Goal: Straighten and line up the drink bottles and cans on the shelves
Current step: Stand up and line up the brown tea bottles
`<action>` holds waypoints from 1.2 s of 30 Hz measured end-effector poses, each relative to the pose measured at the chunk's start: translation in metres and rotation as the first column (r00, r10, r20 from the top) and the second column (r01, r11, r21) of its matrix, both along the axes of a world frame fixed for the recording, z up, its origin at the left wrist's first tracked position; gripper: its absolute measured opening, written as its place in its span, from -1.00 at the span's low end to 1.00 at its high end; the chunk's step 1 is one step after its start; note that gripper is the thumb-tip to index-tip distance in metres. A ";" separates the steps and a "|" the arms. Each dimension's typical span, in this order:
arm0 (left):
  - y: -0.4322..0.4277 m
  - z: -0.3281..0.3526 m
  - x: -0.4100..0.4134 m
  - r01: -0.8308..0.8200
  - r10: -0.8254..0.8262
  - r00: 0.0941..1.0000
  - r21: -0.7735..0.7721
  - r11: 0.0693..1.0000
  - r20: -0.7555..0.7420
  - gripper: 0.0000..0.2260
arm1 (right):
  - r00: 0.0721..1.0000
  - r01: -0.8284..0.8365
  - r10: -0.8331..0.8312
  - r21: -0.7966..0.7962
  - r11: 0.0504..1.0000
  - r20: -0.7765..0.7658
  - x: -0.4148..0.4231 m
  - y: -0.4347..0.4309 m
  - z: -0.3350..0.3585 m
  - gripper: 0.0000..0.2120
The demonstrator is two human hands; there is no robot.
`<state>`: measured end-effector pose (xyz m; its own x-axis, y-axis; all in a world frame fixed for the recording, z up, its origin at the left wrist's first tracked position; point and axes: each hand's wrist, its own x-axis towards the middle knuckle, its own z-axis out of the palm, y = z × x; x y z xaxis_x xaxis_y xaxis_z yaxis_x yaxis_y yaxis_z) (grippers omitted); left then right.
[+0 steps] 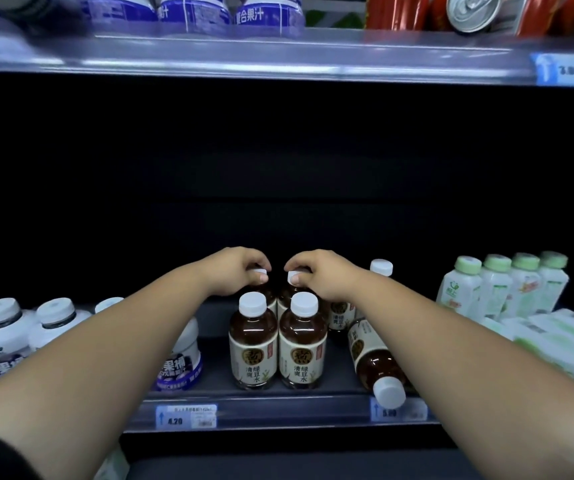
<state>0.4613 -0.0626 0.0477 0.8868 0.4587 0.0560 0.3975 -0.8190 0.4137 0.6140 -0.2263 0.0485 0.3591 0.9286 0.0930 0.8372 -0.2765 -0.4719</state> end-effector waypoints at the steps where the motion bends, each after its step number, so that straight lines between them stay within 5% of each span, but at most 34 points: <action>1: -0.002 0.001 -0.002 0.008 -0.008 1.000 -0.001 1.000 -0.009 -0.85 | 1.000 -0.004 0.004 -0.009 1.000 -0.003 -0.001 -0.001 0.000 -0.71; 6: -0.009 0.001 -0.010 -0.010 0.010 1.000 -0.035 0.999 0.011 -0.72 | 1.000 0.002 -0.002 0.007 1.000 -0.010 -0.005 -0.006 -0.001 -0.67; 12: -0.028 0.004 -0.018 -0.029 0.038 0.983 -0.047 0.998 0.182 -0.61 | 0.977 0.097 -0.059 0.179 0.979 -0.204 -0.004 -0.024 -0.010 -0.65; 19: -0.094 0.015 -0.017 0.166 -0.228 0.923 0.213 0.963 0.311 -0.64 | 0.962 0.205 -0.122 0.350 0.914 -0.244 -0.011 -0.085 -0.027 -0.69; 27: -0.185 -0.047 -0.004 0.364 -0.399 0.839 0.164 0.917 0.370 -0.67 | 0.881 0.472 -0.417 0.481 0.739 -0.223 -0.017 -0.171 -0.078 -0.69; 36: -0.235 -0.115 0.011 0.103 -0.044 0.902 -0.117 0.988 0.429 -0.56 | 0.797 0.603 -0.468 0.466 0.647 -0.381 -0.023 -0.214 -0.129 -0.53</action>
